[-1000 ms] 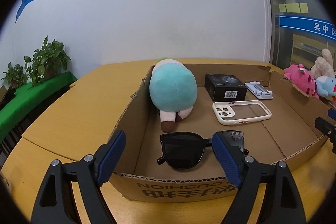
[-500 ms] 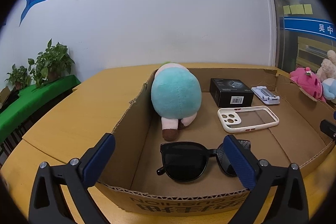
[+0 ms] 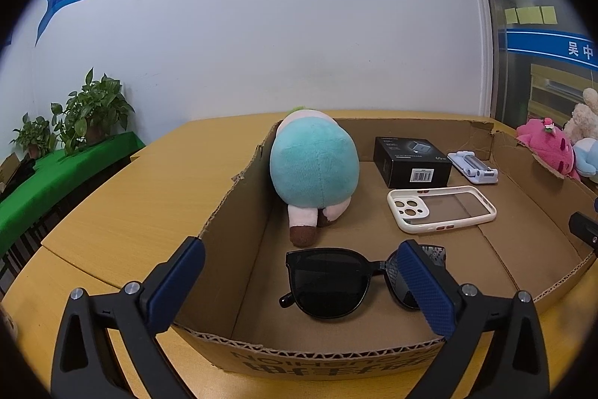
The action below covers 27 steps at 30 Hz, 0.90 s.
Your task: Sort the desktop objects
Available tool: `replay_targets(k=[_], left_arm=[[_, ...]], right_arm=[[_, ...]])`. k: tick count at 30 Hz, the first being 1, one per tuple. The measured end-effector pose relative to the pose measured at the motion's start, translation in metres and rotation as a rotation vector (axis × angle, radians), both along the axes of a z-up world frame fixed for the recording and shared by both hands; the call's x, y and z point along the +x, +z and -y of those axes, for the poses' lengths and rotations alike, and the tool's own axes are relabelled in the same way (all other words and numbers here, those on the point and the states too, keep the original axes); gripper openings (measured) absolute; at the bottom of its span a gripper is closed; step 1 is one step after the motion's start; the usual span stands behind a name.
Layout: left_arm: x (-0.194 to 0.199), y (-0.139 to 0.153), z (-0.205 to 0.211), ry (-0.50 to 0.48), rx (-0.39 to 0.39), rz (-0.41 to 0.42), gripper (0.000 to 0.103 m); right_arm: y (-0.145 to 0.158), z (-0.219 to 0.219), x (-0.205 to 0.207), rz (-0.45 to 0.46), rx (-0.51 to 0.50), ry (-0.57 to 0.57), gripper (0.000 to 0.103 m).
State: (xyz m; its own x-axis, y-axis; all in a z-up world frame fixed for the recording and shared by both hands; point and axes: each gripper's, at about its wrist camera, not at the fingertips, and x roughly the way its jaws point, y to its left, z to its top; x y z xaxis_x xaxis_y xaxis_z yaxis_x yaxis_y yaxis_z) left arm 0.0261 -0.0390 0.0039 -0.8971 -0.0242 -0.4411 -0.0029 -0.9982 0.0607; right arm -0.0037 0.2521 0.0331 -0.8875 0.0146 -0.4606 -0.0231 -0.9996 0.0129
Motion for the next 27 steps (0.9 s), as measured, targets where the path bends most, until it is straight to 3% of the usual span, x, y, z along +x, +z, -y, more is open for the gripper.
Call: replay_targets(k=[27], left_arm=[[-0.0038,0.0011,0.0014,-0.012,-0.002,0.0,0.102]], right_arm=[[0.0,0.0,0.0,0.0,0.0,0.001,0.103]])
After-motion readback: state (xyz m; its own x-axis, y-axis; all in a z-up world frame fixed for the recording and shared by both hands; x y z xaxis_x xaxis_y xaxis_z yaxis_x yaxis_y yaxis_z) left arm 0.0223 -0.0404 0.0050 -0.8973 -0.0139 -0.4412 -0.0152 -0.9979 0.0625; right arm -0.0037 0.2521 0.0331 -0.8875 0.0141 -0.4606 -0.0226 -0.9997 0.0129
